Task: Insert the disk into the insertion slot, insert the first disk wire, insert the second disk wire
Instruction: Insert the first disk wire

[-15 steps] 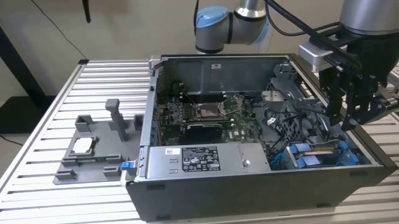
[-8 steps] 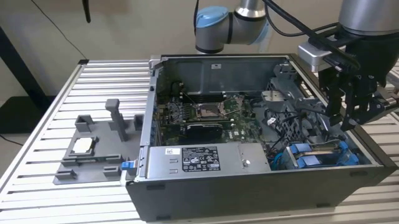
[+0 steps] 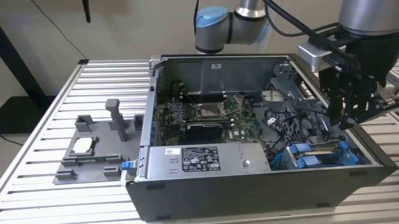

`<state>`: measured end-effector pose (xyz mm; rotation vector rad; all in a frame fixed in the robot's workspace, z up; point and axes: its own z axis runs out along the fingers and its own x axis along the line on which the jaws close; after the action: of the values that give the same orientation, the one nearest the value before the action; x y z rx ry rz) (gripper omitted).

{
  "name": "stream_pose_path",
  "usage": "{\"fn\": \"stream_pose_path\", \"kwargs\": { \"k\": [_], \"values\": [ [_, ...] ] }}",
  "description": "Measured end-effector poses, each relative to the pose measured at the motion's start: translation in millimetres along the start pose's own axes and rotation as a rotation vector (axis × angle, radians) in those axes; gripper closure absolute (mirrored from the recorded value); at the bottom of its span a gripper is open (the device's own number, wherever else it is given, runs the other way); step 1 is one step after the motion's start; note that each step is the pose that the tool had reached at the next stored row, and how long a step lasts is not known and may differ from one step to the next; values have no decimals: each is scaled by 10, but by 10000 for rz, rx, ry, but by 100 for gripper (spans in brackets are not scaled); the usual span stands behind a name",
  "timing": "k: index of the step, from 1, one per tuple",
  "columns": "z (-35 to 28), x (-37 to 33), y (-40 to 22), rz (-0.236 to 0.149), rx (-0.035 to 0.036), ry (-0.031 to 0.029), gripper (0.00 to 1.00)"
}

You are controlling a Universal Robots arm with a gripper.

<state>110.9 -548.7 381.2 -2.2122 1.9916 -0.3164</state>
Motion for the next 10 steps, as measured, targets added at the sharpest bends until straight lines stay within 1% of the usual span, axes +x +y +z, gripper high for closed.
{"fn": "stream_pose_path", "kwargs": {
  "k": [1,2,3,6,7,8,10],
  "values": [
    [0,0,0,0,0,0,62],
    [0,0,0,0,0,0,62],
    [0,0,0,0,0,0,69],
    [1,0,0,0,0,-1,71],
    [1,0,0,-1,0,-1,77],
    [1,0,0,-1,0,0,81],
    [1,-1,1,0,0,0,81]
  ]
}}
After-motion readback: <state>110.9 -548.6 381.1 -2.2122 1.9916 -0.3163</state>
